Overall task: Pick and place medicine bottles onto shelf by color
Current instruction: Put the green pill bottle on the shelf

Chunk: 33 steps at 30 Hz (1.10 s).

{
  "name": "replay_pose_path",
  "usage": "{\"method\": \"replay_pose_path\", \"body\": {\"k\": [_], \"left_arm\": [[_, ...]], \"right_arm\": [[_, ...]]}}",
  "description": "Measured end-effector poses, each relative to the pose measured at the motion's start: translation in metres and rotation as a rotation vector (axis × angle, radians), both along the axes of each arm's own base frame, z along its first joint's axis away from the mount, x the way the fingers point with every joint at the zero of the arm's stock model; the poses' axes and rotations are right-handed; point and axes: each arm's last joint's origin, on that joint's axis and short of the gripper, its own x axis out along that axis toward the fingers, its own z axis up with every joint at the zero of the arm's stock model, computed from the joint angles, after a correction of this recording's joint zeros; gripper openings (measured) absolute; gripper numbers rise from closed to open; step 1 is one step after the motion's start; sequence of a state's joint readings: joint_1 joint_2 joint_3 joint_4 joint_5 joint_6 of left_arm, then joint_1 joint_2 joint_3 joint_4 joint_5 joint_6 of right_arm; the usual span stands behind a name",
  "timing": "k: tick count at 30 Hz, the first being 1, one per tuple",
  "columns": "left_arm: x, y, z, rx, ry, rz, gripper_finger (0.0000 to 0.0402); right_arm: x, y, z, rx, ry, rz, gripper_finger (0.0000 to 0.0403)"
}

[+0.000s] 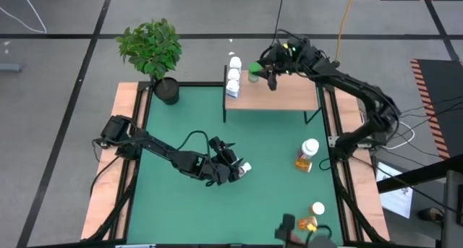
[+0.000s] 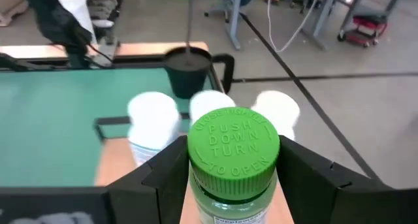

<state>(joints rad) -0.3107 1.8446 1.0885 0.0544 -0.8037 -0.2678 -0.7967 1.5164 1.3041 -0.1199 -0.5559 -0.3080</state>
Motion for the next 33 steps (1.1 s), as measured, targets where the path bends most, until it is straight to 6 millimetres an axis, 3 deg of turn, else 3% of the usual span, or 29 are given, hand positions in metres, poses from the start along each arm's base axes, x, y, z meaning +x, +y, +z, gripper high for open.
{"method": "replay_pose_path", "body": {"k": [6, 13, 22, 33], "left_arm": [[0.0, 0.001, 0.0, 0.002, 0.003, 0.002, 0.0316], [0.0, 0.001, 0.0, 0.003, 0.002, 0.001, 0.0311], [0.0, 0.001, 0.0, 0.002, 0.001, 0.001, 0.0312], [0.0, 0.001, 0.0, -0.002, -0.002, 0.005, 0.0315]], "right_arm": [[0.002, -0.029, -0.018, 0.046, -0.011, 0.014, 0.0195], [0.005, -0.043, -0.035, 0.065, 0.008, -0.006, 0.0196], [0.007, -0.046, -0.038, 0.054, -0.001, -0.009, 0.0202], [0.007, -0.046, -0.039, 0.058, 0.002, -0.015, 0.0278]]}}
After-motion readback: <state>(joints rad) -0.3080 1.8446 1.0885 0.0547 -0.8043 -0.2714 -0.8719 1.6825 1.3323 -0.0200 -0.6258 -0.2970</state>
